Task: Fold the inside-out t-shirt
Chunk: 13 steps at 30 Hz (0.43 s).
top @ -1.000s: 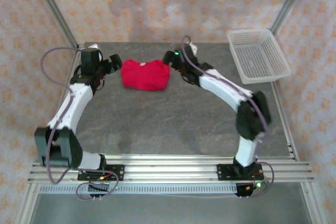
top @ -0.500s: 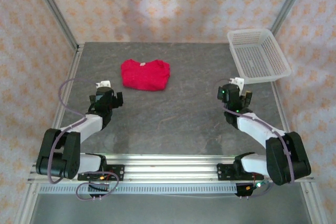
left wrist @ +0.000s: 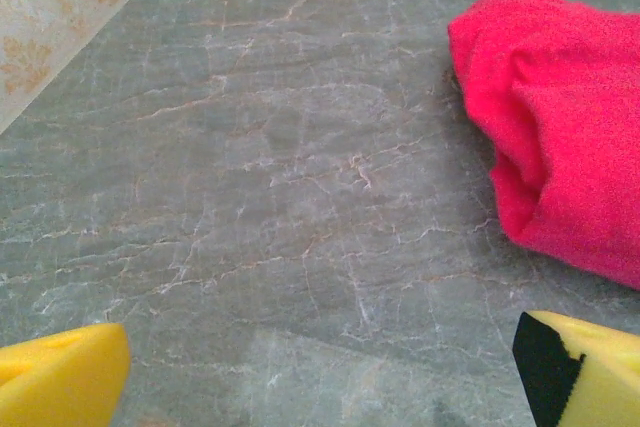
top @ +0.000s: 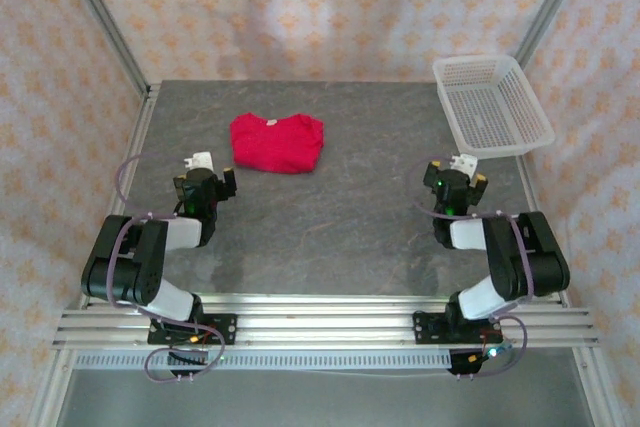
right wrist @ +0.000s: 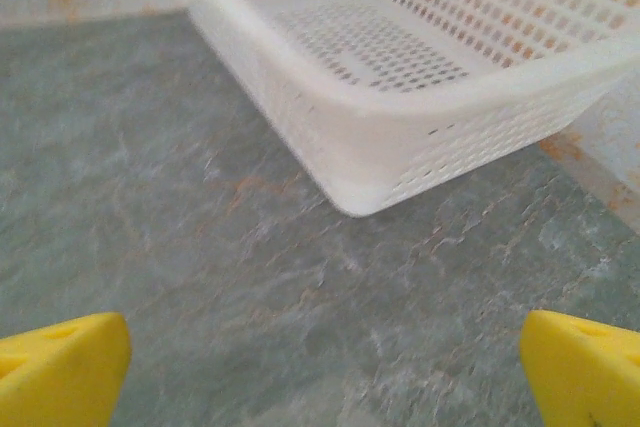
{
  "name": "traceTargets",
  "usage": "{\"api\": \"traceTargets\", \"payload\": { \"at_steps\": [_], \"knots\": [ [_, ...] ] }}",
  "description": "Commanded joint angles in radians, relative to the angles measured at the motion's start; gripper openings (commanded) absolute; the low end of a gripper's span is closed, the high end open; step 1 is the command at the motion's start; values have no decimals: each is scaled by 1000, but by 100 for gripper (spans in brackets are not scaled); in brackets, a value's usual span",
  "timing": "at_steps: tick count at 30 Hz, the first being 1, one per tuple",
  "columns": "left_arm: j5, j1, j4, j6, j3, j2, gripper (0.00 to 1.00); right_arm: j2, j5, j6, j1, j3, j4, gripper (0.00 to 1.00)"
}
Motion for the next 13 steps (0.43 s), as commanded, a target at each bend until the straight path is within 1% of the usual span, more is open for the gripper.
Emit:
{"api": "traceTargets", "payload": {
  "at_steps": [1, 2, 4, 6, 7, 9, 11, 13],
  "knots": [
    [5, -12, 58, 28, 10, -4, 100, -16, -67, 43, -15, -26, 55, 99],
    [4, -12, 59, 28, 10, -5, 100, -1, -80, 32, -15, -25, 63, 99],
    [6, -13, 54, 28, 12, -4, 100, 32, -82, 12, -11, -44, 168, 99],
    [26, -12, 53, 36, 15, -2, 100, 1, -73, 25, -11, -33, 90, 99],
    [65, -15, 52, 58, 14, -2, 100, 8, -65, 27, -11, -31, 94, 99],
    [64, -14, 50, 55, 17, -1, 100, 29, -46, 23, -8, -22, 115, 99],
    [75, -8, 47, 50, 16, -2, 100, 11, -37, 37, -8, 4, 32, 99],
    [77, -7, 48, 48, 16, -2, 100, 24, -35, 33, -8, -3, 70, 99]
  ]
}}
